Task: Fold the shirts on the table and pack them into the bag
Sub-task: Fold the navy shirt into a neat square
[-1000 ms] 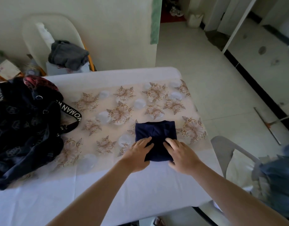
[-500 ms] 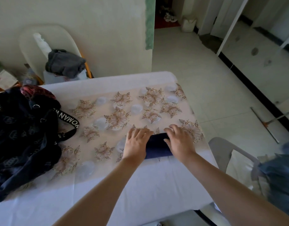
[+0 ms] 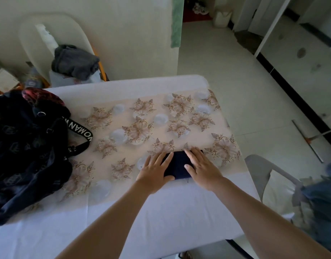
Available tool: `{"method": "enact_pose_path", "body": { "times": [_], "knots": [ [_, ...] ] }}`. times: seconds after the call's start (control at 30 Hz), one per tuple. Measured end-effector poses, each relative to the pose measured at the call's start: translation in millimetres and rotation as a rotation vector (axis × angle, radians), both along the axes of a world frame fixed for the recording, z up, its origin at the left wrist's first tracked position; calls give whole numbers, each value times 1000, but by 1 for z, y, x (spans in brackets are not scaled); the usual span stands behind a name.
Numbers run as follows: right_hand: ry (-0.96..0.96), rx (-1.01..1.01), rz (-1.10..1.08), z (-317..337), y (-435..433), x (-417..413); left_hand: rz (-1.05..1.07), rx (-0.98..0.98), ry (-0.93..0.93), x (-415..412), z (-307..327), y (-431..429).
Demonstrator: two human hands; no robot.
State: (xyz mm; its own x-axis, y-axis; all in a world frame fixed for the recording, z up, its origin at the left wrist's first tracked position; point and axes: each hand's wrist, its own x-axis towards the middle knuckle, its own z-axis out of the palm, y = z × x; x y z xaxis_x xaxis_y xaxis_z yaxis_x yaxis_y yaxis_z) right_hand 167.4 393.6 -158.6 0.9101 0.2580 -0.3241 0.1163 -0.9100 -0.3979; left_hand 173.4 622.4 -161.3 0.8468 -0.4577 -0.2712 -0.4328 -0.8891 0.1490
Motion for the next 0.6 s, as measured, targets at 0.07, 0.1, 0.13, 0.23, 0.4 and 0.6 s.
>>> {"method": "enact_pose_path", "body": {
  "times": [0.07, 0.1, 0.13, 0.23, 0.4, 0.6],
  "knots": [
    [-18, -63, 10, 0, 8, -5, -3, 45, -16, -3, 7, 4],
    [-53, -122, 26, 2, 15, -7, 7, 60, -17, -5, 10, 8],
    [-95, -178, 47, 3, 23, -9, 21, 69, -16, -7, 13, 14],
    [-151, -219, 173, 11, 55, -12, 73, 62, -46, -24, 22, 44],
    [-9, -98, 398, 21, 119, -28, 237, 23, -9, -62, 28, 114],
    [-92, -173, 331, 30, 213, -33, 413, -23, -225, -81, 41, 195]
  ]
}}
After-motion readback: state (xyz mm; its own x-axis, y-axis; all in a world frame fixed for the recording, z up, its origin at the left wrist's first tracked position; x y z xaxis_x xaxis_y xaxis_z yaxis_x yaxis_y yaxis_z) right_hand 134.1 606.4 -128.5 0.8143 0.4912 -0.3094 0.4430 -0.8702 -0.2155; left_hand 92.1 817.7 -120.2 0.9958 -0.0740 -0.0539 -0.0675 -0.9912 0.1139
